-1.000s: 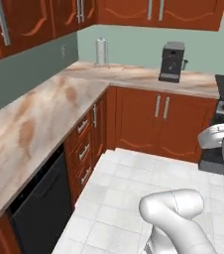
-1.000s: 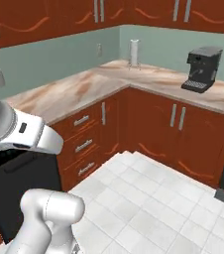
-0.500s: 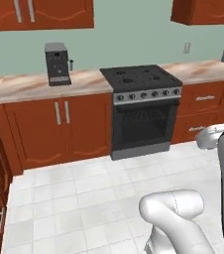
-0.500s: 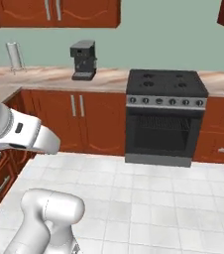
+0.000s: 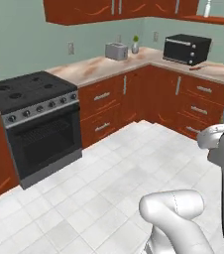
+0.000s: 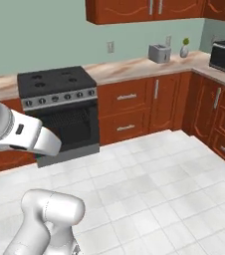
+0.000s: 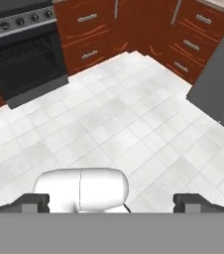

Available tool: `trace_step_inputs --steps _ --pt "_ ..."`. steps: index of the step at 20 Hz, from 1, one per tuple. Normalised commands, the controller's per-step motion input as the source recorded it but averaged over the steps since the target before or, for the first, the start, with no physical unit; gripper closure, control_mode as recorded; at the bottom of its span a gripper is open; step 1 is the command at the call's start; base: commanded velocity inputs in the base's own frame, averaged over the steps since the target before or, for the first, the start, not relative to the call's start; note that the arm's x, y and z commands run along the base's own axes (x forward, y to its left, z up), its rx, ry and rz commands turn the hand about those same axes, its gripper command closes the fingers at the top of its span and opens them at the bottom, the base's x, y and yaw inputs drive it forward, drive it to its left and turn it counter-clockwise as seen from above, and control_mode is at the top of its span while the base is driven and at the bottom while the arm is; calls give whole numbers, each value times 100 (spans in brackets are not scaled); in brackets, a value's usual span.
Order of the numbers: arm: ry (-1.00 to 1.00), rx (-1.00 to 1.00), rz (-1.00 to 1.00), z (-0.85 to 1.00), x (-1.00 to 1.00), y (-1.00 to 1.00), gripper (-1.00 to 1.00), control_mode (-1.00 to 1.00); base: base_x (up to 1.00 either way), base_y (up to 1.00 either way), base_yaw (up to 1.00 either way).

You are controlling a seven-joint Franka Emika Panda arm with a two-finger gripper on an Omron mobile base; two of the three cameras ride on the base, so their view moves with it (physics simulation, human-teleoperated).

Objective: Move the cutting board and knife to the sink. Then move spray from the shelves to the counter.

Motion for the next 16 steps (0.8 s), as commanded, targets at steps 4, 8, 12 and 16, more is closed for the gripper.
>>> trace_step_inputs --steps 4,8,12,16 --pt "0 0 0 0 0 0 -100 100 72 -17 -58" --pt "0 0 0 0 0 0 -100 100 99 26 -51" --pt "0 0 0 0 0 0 -100 100 88 70 -58" --pt "0 0 0 0 0 0 -100 100 76 70 -61"
